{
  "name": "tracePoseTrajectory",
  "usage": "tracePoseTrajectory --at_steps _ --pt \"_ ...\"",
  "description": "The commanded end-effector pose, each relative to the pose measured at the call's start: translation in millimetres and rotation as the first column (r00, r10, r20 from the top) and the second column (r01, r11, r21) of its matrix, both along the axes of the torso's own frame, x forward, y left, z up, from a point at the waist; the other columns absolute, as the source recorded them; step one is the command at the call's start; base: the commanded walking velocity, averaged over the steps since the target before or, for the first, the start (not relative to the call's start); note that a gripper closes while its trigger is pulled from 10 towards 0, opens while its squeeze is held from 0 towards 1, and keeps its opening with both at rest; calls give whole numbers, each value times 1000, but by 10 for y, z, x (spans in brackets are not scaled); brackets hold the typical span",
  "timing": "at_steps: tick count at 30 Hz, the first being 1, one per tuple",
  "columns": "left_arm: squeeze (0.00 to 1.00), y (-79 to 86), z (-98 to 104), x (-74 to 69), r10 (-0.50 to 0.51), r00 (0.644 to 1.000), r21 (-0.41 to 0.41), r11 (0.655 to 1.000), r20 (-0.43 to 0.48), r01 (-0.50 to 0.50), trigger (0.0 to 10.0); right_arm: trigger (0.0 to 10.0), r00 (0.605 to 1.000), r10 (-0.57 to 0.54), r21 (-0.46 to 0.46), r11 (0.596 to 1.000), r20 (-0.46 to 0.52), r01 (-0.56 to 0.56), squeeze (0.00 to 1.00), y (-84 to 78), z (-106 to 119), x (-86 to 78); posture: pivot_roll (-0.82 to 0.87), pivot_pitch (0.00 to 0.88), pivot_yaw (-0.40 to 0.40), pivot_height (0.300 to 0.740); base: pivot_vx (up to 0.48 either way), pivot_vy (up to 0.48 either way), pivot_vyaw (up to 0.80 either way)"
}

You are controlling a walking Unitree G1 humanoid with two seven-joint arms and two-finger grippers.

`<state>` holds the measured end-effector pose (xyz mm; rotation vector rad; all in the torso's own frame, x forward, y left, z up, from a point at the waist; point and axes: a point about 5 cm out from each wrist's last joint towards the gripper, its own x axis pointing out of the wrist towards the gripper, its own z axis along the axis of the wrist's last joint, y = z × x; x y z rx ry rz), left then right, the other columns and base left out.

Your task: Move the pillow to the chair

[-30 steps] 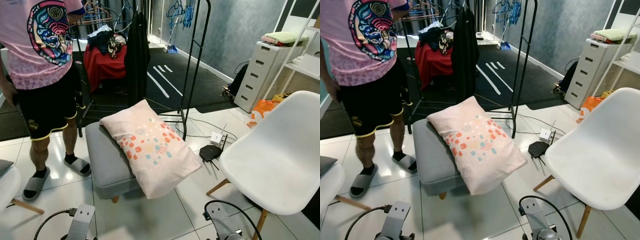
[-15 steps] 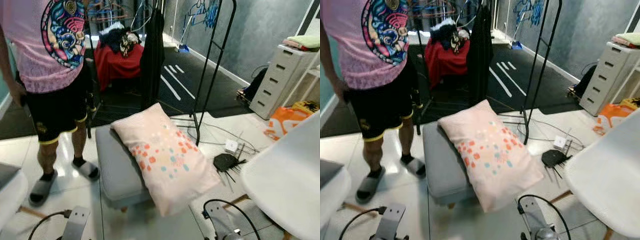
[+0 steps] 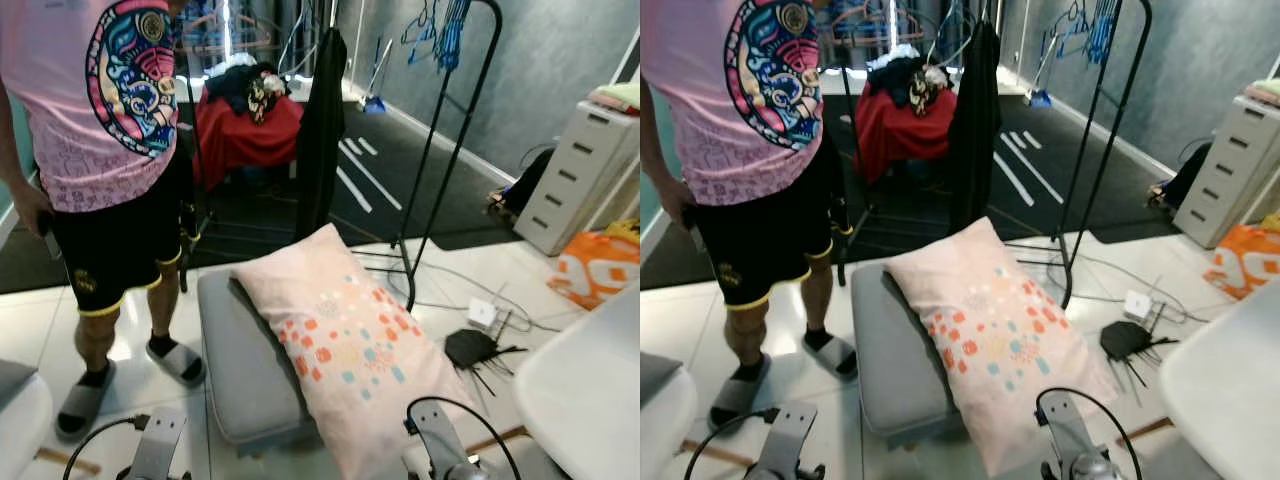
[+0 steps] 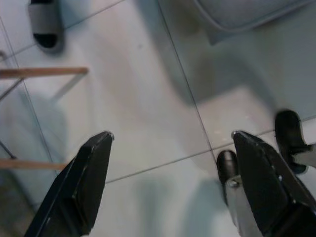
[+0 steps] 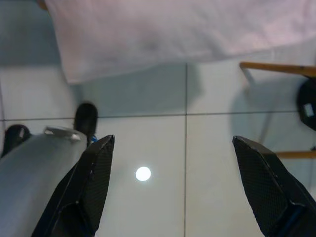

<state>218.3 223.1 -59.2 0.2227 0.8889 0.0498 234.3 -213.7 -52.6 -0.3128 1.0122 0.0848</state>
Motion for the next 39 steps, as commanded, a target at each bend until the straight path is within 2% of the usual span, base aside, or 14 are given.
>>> tracePoseTrajectory --at_steps 1,6,13,28,34,39 --pt "0 -5 1 4 -9 1000 5 1000 -3 9 10000 10000 1000 -8 -3 1000 0 8 0 -28 3 -5 -103 10 -59 740 360 0 0" --pt "0 -1 1 5 27 1000 7 1000 5 -27 10000 10000 1000 -7 -2 1000 0 7 0 -29 3 -4 -103 8 -60 740 137 0 0" --pt "0 -16 3 13 6 1000 2 1000 5 -6 10000 10000 1000 -6 -2 1000 -1 6 0 -29 0 -9 -103 1 -60 740 0 0 0" --pt "0 -19 -30 -43 -6 1000 -5 1000 -12 6 10000 10000 1000 -1 -2 1000 -6 1 0 -35 -13 -32 -105 0 -62 740 0 -480 0" --pt "0 -63 -47 -54 -7 1000 -8 1000 -16 7 10000 10000 1000 -9 87 996 19 7 0 13 -14 -27 -103 0 -63 740 0 -480 0" --pt "0 -162 -52 -27 -13 1000 -16 1000 -15 13 10000 10000 1000 0 106 994 19 -2 0 25 -14 -27 -105 0 -64 740 0 -480 597"
